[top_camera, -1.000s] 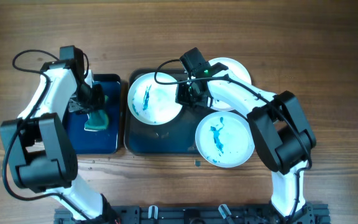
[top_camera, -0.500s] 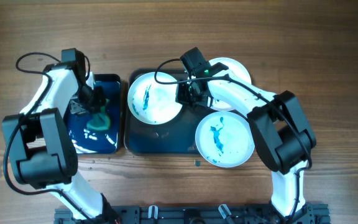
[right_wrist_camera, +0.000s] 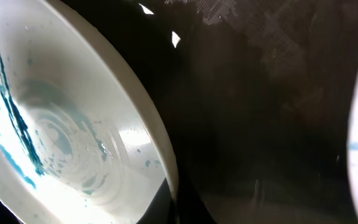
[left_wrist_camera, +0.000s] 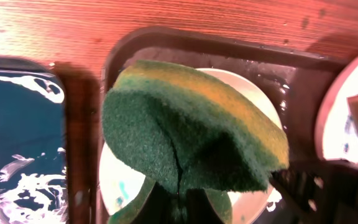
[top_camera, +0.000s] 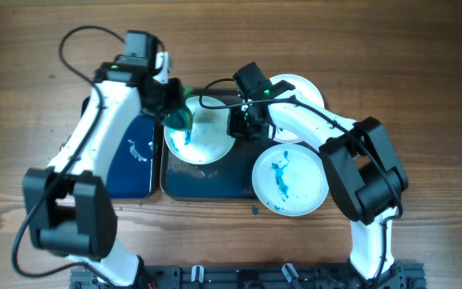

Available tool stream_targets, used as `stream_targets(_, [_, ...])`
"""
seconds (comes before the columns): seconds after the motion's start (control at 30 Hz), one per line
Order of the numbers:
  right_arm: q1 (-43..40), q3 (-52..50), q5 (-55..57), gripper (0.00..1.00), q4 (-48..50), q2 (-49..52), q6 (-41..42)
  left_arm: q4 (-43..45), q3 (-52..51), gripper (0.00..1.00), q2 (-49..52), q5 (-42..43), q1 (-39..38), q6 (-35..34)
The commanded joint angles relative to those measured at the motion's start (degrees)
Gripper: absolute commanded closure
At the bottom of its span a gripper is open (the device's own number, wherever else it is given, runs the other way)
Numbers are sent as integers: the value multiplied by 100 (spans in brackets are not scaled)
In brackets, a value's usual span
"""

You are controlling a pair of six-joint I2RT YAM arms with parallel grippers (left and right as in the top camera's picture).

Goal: Clean dirty plates on tray and stack at the side
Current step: 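Scrub the held plate with the sponge in the left gripper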

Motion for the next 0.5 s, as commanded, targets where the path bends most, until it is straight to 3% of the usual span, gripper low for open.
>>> stream_targets(0.0, [2, 66, -136, 96, -11, 68, -101, 90, 59, 96, 542, -393, -164, -297])
stream_targets(0.33, [2, 66, -92, 96, 20, 68, -81, 168, 42, 96, 1657, -181, -348, -138])
stream_targets(0.47, [2, 66, -94, 96, 22, 68, -81, 179, 42, 96, 1657, 1585, -726, 1126])
